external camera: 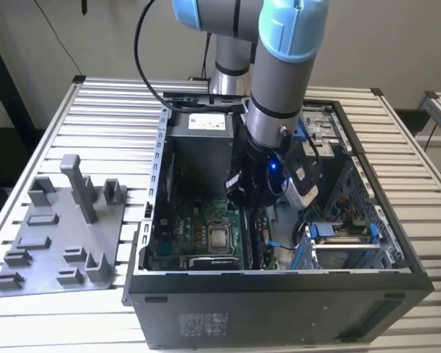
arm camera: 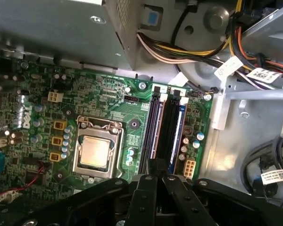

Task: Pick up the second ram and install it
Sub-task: 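Press down the second ram until it locks into place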

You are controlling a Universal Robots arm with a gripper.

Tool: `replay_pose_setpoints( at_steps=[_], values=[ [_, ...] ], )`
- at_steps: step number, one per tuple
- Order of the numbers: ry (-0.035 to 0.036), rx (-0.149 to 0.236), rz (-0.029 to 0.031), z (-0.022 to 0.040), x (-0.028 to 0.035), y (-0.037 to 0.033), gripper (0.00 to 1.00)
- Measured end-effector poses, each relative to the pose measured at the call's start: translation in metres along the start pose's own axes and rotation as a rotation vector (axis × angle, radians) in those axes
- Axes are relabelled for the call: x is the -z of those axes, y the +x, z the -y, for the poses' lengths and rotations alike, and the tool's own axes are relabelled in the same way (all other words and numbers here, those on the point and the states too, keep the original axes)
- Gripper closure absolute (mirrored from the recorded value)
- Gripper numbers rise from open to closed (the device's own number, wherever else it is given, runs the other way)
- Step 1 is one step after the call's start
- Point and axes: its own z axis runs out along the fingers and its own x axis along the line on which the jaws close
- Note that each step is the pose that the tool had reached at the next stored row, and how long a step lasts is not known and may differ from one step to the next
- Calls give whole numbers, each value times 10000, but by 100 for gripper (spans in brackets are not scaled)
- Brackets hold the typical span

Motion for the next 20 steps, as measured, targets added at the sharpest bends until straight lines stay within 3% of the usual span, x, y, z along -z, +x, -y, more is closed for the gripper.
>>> replay_pose_setpoints(
  at_steps=[6,10,12,20],
  values=[
    [1,-80,-1,-1,-94,11,89],
    [3,-81,-1,-2,60,12,89],
    [-1,-48,0,-2,84,13,89],
    [13,1342,-3,-2,18,17,89]
  ],
)
